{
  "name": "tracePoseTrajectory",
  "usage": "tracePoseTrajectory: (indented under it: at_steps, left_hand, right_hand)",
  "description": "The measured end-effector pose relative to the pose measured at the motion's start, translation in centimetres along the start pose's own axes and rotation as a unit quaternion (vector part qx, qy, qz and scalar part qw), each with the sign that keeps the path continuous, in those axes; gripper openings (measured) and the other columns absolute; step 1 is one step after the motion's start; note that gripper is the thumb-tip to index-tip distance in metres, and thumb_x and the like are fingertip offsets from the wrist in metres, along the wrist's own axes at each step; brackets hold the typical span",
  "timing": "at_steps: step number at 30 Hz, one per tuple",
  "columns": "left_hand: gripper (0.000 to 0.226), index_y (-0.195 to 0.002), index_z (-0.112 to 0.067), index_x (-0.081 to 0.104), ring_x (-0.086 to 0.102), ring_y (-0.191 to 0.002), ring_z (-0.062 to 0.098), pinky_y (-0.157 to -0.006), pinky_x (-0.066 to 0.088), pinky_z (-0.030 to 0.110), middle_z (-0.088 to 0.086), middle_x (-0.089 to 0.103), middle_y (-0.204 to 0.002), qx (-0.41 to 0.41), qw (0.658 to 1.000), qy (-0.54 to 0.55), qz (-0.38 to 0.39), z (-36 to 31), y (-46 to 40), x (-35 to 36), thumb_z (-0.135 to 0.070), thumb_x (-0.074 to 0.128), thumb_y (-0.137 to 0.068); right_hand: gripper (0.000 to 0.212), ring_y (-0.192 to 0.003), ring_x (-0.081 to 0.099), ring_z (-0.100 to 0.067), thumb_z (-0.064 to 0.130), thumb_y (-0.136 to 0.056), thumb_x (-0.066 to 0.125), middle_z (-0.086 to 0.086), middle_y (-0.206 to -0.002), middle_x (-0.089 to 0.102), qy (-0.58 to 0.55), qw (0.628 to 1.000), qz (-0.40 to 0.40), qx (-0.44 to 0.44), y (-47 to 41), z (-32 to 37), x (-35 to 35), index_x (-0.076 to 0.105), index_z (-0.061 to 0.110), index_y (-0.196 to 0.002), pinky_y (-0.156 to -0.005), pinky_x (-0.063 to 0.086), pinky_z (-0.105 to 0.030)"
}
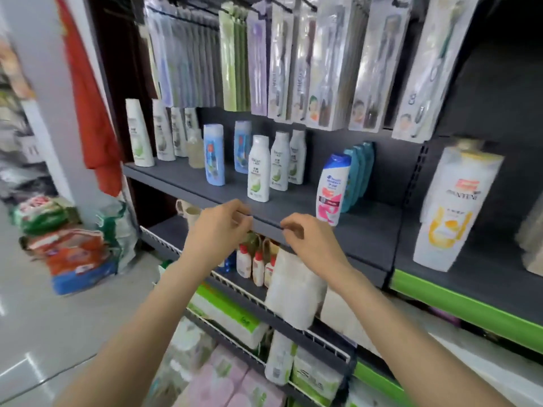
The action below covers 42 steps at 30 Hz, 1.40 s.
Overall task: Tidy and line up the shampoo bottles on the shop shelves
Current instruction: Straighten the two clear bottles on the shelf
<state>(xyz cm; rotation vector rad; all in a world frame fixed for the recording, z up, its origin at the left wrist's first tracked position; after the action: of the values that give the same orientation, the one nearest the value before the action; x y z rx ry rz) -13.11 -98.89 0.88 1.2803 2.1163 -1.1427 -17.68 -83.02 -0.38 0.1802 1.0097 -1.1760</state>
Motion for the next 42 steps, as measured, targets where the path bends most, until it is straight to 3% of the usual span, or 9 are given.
tracePoseTrajectory:
  at_steps: [6, 11, 14, 16, 21, 25, 34, 38, 42]
  left_hand:
    - [0.018, -0.106, -0.02, 0.061, 0.062, -0.08, 0.009, -0.076, 0.053, 0.034, -0.013, 0.061, -0.086, -0.001, 0.999, 0.002, -0.041, 9.6, -5.2, -6.6, -0.029, 0.054, -0.092]
    - [0.016, -0.104, -0.02, 0.061, 0.062, -0.074, 0.009, -0.074, 0.054, 0.036, -0.011, 0.062, -0.084, 0.015, 0.999, 0.024, -0.045, 17.1, -10.6, -11.3, -0.028, 0.054, -0.092]
    - [0.014, -0.101, -0.022, 0.061, 0.063, -0.081, 0.01, -0.076, 0.054, 0.037, -0.008, 0.067, -0.09, 0.03, 0.999, 0.031, -0.031, 21.1, -13.7, -12.8, -0.029, 0.054, -0.092]
    - [0.014, -0.101, -0.024, 0.061, 0.063, -0.085, 0.01, -0.077, 0.054, 0.038, -0.01, 0.065, -0.09, 0.03, 0.998, 0.041, -0.021, 23.4, -15.8, -13.3, -0.03, 0.054, -0.091]
    - [0.013, -0.102, -0.025, 0.061, 0.059, -0.083, 0.007, -0.074, 0.049, 0.029, -0.02, 0.057, -0.08, 0.047, 0.997, 0.053, 0.002, 27.4, -21.2, -13.1, -0.031, 0.054, -0.092]
    - [0.012, -0.101, -0.022, 0.061, 0.057, -0.079, 0.008, -0.067, 0.04, 0.023, -0.012, 0.059, -0.082, 0.059, 0.995, 0.074, 0.017, 30.3, -27.0, -11.8, -0.027, 0.054, -0.092]
    - [0.02, -0.109, -0.013, 0.061, 0.056, -0.082, 0.011, -0.066, 0.04, 0.016, -0.001, 0.062, -0.095, 0.073, 0.987, 0.123, 0.073, 33.4, -37.9, -7.1, -0.018, 0.057, -0.09]
    - [0.035, -0.125, -0.007, 0.051, 0.057, -0.093, 0.017, -0.083, 0.039, 0.018, 0.01, 0.059, -0.116, 0.101, 0.978, 0.141, 0.115, 33.1, -40.4, -4.3, -0.013, 0.055, -0.091]
    - [0.05, -0.142, -0.009, 0.031, 0.047, -0.125, 0.024, -0.098, 0.033, 0.024, 0.015, 0.044, -0.141, 0.09, 0.966, 0.178, 0.167, 33.1, -42.5, -2.3, -0.011, 0.047, -0.095]
  right_hand:
    - [0.02, -0.096, 0.058, -0.007, 0.016, -0.092, 0.055, 0.005, -0.11, 0.064, -0.044, 0.999, -0.015, -0.023, -8.4, 5.9, 7.2, 0.065, 0.023, -0.108, -0.087, 0.046, -0.022]
    - [0.02, -0.096, 0.06, -0.01, 0.013, -0.092, 0.054, 0.0, -0.108, 0.065, -0.073, 0.996, -0.048, -0.008, -14.8, 10.6, 12.9, 0.066, 0.02, -0.106, -0.087, 0.047, -0.023]
    - [0.02, -0.086, 0.057, -0.001, 0.013, -0.092, 0.055, 0.005, -0.105, 0.064, -0.077, 0.994, -0.072, 0.005, -17.9, 12.5, 15.5, 0.067, 0.019, -0.106, -0.072, 0.041, -0.003]
    - [0.019, -0.078, 0.053, 0.007, 0.014, -0.092, 0.055, 0.009, -0.1, 0.06, -0.068, 0.995, -0.076, 0.012, -20.0, 13.3, 17.3, 0.066, 0.02, -0.106, -0.064, 0.039, 0.001]
    - [0.019, -0.08, 0.051, 0.002, 0.014, -0.092, 0.054, 0.001, -0.107, 0.056, -0.037, 0.995, -0.091, 0.017, -25.1, 14.4, 20.7, 0.064, 0.02, -0.106, -0.077, 0.042, -0.016]
    - [0.022, -0.088, 0.052, -0.004, 0.018, -0.093, 0.054, 0.004, -0.112, 0.048, -0.002, 0.995, -0.091, 0.033, -30.2, 13.3, 23.2, 0.061, 0.022, -0.114, -0.074, 0.035, -0.013]
    - [0.033, -0.092, 0.053, -0.014, 0.014, -0.091, 0.055, -0.005, -0.116, 0.047, 0.026, 0.988, -0.124, 0.086, -40.2, 9.5, 25.3, 0.053, 0.018, -0.123, -0.08, 0.038, -0.02]
    - [0.041, -0.099, 0.056, -0.021, 0.016, -0.089, 0.058, -0.011, -0.123, 0.045, 0.01, 0.978, -0.157, 0.136, -42.5, 7.7, 25.8, 0.042, 0.014, -0.127, -0.084, 0.046, -0.028]
    - [0.055, -0.111, 0.053, -0.025, 0.02, -0.092, 0.057, -0.013, -0.132, 0.04, -0.008, 0.964, -0.201, 0.172, -44.0, 6.8, 25.4, 0.03, 0.013, -0.139, -0.082, 0.041, -0.023]
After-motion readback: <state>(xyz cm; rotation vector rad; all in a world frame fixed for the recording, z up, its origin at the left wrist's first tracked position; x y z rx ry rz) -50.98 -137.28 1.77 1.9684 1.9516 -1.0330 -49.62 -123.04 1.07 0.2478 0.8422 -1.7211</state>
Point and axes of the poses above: each hand's wrist, its own y-axis away from the middle knuckle, its own x-axis out of the palm, z = x × y, the point moved 10 cm from there along -y, towards the middle knuckle
